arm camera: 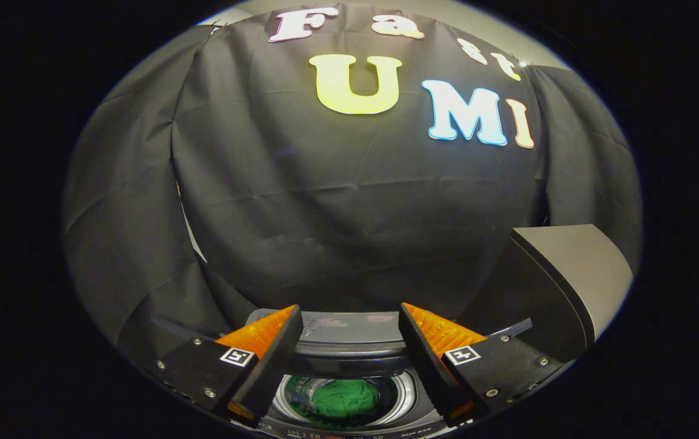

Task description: Put the clothes into the washing machine and then close the washing machine lid.

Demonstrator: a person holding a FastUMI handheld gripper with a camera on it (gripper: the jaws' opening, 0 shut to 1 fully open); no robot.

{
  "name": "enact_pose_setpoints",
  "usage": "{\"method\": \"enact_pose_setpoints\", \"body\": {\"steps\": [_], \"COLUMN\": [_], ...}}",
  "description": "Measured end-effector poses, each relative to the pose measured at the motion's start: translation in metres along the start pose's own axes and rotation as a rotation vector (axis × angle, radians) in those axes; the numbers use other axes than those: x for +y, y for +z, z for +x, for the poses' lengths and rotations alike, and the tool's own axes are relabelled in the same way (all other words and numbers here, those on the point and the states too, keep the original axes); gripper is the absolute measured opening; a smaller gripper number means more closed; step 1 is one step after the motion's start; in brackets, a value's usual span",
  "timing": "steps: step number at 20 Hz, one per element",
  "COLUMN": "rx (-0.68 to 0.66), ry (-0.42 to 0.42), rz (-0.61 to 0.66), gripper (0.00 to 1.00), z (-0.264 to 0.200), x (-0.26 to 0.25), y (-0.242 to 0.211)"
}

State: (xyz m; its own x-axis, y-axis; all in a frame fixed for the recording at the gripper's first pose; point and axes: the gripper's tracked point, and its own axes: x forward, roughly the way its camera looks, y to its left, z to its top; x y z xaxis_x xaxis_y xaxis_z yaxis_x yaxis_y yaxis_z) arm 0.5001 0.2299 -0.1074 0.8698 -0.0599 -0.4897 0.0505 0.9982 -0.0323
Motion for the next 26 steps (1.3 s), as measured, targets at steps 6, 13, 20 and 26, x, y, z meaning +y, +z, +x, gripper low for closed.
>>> {"method": "enact_pose_setpoints", "body": {"steps": [6,13,20,26], "rx": [0.038,0.100,-0.041,-0.124], "ry": [-0.003,0.007,-0.053,-0.033], "rz": [0.022,0.009,0.025,0.014], "gripper": [0.97,0.97,0.97,0.97], "z": [-0.012,-0.016,-0.037,-0.096], "x": [0.001,0.006,-0.026,-0.053], "y": [-0.038,-0.086,-0.061,-0.055]}}
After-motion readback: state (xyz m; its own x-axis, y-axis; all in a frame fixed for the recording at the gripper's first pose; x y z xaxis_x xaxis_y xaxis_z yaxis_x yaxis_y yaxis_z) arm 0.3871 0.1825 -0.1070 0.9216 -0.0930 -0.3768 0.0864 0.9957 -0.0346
